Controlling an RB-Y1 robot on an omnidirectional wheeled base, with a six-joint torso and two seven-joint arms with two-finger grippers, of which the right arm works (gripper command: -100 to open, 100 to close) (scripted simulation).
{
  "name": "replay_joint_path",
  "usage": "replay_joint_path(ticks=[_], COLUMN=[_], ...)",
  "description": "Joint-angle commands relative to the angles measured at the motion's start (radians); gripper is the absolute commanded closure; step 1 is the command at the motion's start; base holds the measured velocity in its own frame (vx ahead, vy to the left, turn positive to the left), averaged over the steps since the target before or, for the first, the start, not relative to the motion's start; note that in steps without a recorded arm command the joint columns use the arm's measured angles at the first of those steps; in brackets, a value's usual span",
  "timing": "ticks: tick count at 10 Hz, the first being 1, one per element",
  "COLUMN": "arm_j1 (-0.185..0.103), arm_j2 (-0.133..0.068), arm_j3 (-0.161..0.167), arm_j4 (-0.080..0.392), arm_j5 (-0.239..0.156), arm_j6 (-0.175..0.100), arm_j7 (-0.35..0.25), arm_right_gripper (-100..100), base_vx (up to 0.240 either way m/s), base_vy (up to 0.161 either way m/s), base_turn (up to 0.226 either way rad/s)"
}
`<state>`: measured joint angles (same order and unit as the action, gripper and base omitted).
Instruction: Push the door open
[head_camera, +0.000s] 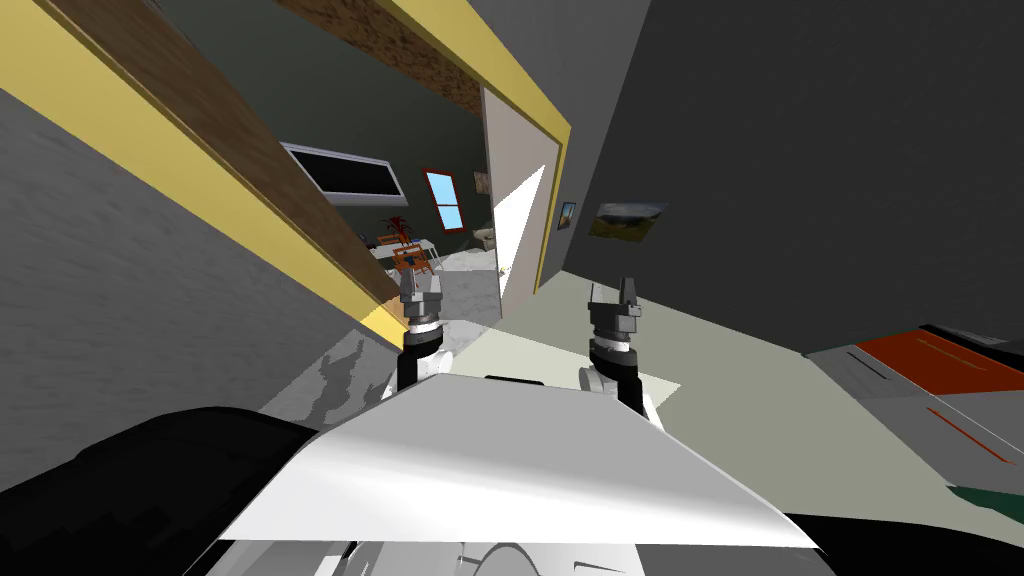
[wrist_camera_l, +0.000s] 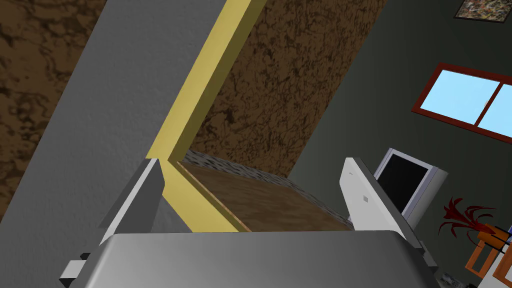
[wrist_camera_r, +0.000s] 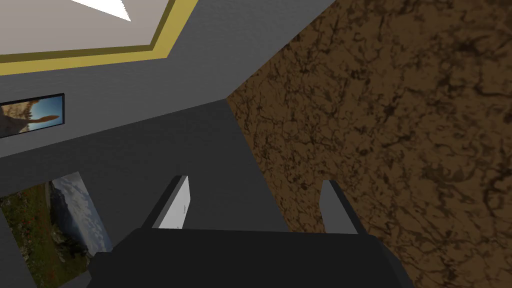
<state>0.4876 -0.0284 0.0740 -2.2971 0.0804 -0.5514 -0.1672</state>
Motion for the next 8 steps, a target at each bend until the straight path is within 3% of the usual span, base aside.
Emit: replay_joint_path(ticks=[1, 8], arm_j1=[-0.014, -0.069], arm_j2=[-0.008, -0.034], arm_j3=[0.022, 0.106], arm_j4=[0.034, 0.161], arm_j5=[-0.001, -0.005], arm_j6=[-0.006, -0.029], arm_j7=[-0.002, -0.008], arm_right_gripper=[-100, -100], base_vx=[0.114, 0.163], base_vy=[-0.015, 0.001], base_turn=[-0.032, -0.019])
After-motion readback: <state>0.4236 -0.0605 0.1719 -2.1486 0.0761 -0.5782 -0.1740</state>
